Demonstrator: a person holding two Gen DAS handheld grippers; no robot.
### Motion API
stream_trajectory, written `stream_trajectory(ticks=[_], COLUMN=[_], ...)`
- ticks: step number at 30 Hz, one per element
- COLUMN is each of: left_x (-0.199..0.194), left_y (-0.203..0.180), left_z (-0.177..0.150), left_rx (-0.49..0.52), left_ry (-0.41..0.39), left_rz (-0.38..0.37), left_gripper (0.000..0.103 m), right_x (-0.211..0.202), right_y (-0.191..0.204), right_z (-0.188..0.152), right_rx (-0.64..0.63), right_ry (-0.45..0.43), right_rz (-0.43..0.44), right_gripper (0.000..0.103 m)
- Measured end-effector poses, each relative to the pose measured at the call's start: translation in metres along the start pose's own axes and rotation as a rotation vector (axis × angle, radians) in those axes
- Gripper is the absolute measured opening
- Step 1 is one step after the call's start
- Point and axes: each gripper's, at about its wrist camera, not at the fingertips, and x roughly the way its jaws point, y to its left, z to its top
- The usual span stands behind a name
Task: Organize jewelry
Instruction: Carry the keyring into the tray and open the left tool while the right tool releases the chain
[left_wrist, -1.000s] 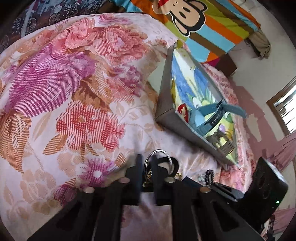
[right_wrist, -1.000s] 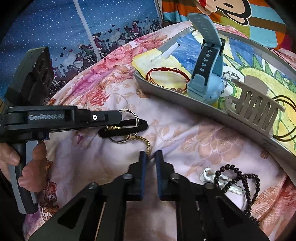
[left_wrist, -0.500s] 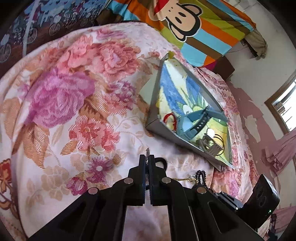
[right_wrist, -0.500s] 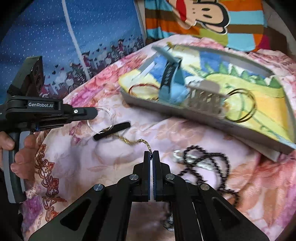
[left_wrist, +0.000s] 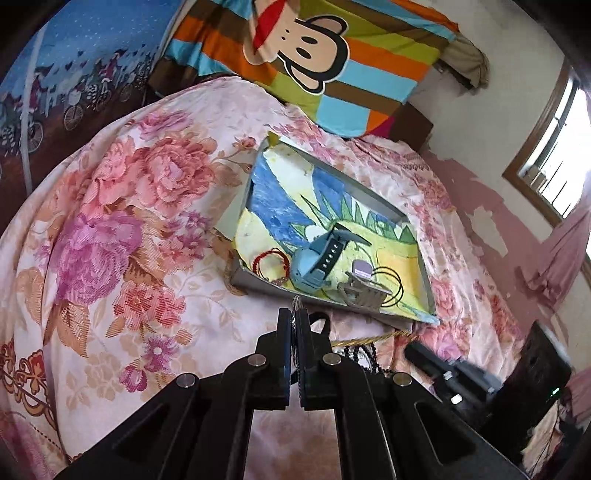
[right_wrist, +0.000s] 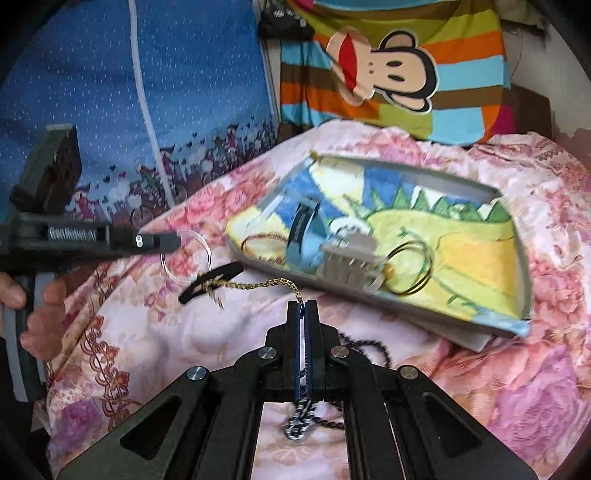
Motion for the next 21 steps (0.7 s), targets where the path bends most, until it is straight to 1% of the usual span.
stream_trajectory(ticks=[3,6,10,13,15,18,20,21], left_x=[0.009,0.018,0.020,0.014,0.007,0.001,0.003,0.005], left_y=[-0.001,0.000,-0.001,-0.011,-0.019,-0.022,-0.023,-0.025], left_z=[-0.003,-0.008,-0.008,-0.002,0.007,0.019,0.027,0.031], left_rx=[0.006,0.006,0.009,0.029,0.036,0.011,-0.022,-0.031], left_ry=[0.028,0.057,0.056,0.014,-0.056,-0.143,-0.197,-0.210], left_rz=[0.025,0.059,0.062,0.042,0.008,-0.017,-0.014,-0.008], left_gripper=[0.003,0.003,0.003,0.003,0.003,0.003,0.003,0.003], right_x=[-0.014,-0.024,-0.029,-0.029,-0.031,-0.037,-0.042,-0.045], right_y=[-0.009,-0.015,-0.024,-0.031,-0.037,-0.043,-0.045,-0.046], right_z=[0.007,0.013,0.021,0.025,0.031,0.047,0.060,0.068], right_rx=[0.007,0.007,-0.013,-0.016,-0.012,-0.016,-0.025,-0.033], right_ry=[-0.042,-0.063,-0.076,-0.082,-0.094,-0.135,-0.169,-0.188], right_rz=[-0.023,-0.036,-0.056,-0.071,-0.076,-0.081,-0.082,-0.083], right_gripper=[0.002,0.002,0.002,0.002,0.002,0.002,0.002,0.002])
